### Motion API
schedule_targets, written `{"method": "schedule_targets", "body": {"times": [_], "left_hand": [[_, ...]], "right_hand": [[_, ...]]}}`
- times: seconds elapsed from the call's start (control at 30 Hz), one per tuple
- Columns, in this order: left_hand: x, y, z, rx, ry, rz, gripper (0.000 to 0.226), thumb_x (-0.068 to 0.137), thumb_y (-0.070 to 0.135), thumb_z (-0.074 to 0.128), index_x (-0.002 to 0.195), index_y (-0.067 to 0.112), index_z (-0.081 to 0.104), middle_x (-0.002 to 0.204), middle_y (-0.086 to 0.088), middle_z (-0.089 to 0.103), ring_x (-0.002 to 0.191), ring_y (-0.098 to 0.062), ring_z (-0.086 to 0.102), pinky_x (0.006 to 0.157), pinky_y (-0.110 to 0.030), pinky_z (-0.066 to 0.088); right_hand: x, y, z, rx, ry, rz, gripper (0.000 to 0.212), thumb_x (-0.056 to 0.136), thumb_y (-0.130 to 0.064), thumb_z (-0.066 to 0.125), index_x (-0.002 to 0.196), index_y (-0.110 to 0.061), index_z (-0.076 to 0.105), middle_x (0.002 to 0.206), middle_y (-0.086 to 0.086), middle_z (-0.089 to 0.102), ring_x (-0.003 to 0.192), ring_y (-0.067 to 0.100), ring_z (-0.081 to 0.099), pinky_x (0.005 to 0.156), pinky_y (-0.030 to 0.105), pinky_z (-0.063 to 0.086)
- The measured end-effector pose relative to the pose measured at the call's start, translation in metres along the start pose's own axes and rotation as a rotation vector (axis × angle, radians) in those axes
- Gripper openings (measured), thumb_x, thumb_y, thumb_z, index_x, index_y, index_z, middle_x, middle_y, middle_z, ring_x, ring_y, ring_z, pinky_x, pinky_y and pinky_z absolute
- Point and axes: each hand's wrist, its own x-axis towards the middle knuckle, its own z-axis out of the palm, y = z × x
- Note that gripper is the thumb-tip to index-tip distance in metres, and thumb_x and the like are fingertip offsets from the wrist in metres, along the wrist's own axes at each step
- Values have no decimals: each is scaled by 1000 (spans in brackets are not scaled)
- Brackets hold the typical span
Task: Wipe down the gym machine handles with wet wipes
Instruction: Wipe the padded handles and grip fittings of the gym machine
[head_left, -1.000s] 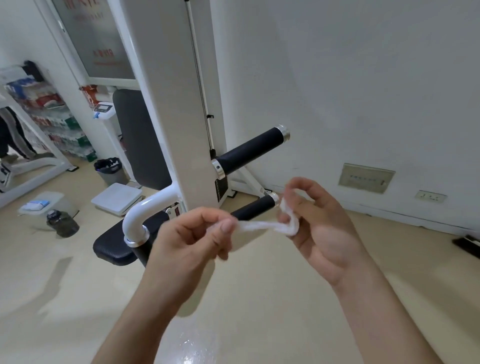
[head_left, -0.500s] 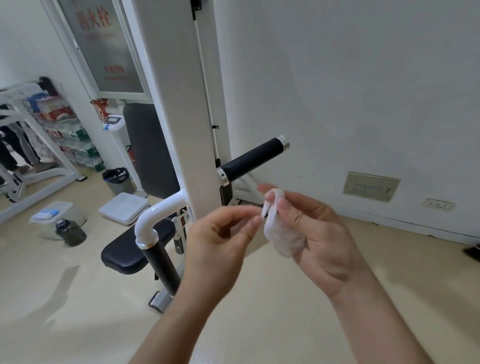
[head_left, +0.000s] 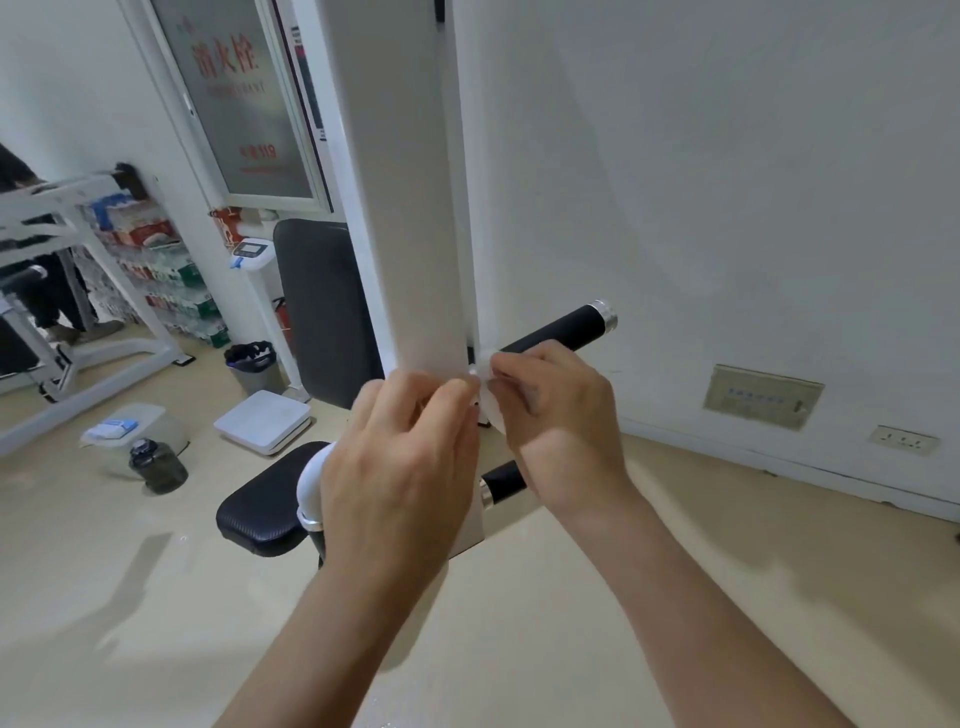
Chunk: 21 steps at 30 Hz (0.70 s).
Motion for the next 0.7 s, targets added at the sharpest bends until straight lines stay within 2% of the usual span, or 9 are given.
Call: {"method": "schedule_targets", "body": {"times": [0.07, 0.17, 0.27, 0.33, 0.4, 0.47, 0.53, 0.63, 0.7], "left_hand": [[0, -5, 3, -6, 47, -59, 27, 79, 11, 72, 102, 19, 61, 91, -8, 58, 79, -26, 52, 57, -30, 39], [-1, -16, 11, -143, 82, -210, 50, 70, 7, 79, 110, 17, 49, 107, -14, 53, 96, -26, 49, 78, -23, 36], [-1, -20, 16, -233, -11, -256, 61, 71, 5, 77, 117, 20, 41, 127, -9, 50, 102, -18, 50, 69, -17, 32], [-1, -23, 17, -196, -70, -233, 64, 70, 1, 75, 119, 23, 40, 133, -8, 48, 96, -18, 52, 62, -18, 28], [-1, -25, 18, -155, -92, -210, 63, 71, -2, 73, 119, 25, 41, 134, -11, 48, 96, -22, 54, 62, -23, 34], [-5, -25, 19, -85, -81, -177, 58, 72, -3, 70, 117, 26, 46, 129, -15, 48, 95, -29, 55, 62, -33, 45], [-8, -23, 20, -36, -43, -151, 53, 74, -4, 67, 115, 24, 51, 124, -17, 49, 90, -32, 54, 64, -37, 49], [-5, -24, 18, 10, 22, -77, 45, 77, -1, 64, 116, 19, 53, 114, -11, 44, 82, -31, 51, 60, -37, 49], [0, -24, 18, 33, 52, -3, 39, 78, 0, 65, 113, 16, 58, 103, -7, 42, 76, -29, 50, 53, -33, 45]], "right_hand": [[6, 0, 4, -132, 45, -22, 5, 83, -15, 66, 81, -18, 70, 73, -7, 52, 61, 17, 52, 54, 26, 38], [16, 3, 9, -250, 106, -68, 9, 82, -14, 66, 75, -11, 71, 77, 5, 59, 68, 25, 55, 57, 24, 37], [15, 2, 19, -172, 48, 21, 15, 88, -18, 58, 74, -16, 63, 80, 0, 55, 72, 14, 53, 62, 20, 36], [9, 1, 26, -96, -68, 25, 23, 96, -25, 52, 74, -20, 52, 76, -9, 49, 68, 3, 48, 61, 8, 33], [13, 3, 25, -142, -83, -34, 16, 93, -18, 56, 77, -17, 60, 76, -7, 53, 67, 3, 50, 60, 7, 35], [26, 8, 24, -248, -9, -56, 9, 81, -7, 63, 81, -12, 70, 78, 4, 59, 65, 18, 55, 58, 21, 42], [34, 6, 24, -291, -21, -62, 11, 78, -4, 64, 80, -10, 72, 78, 7, 58, 63, 25, 56, 58, 24, 41], [31, 0, 25, -216, -79, -59, 9, 86, -7, 65, 84, -11, 73, 81, 4, 59, 67, 23, 58, 62, 22, 38], [33, -1, 21, -156, -92, -1, 9, 87, -11, 64, 90, -14, 72, 86, 2, 62, 74, 22, 61, 67, 27, 45]]}}
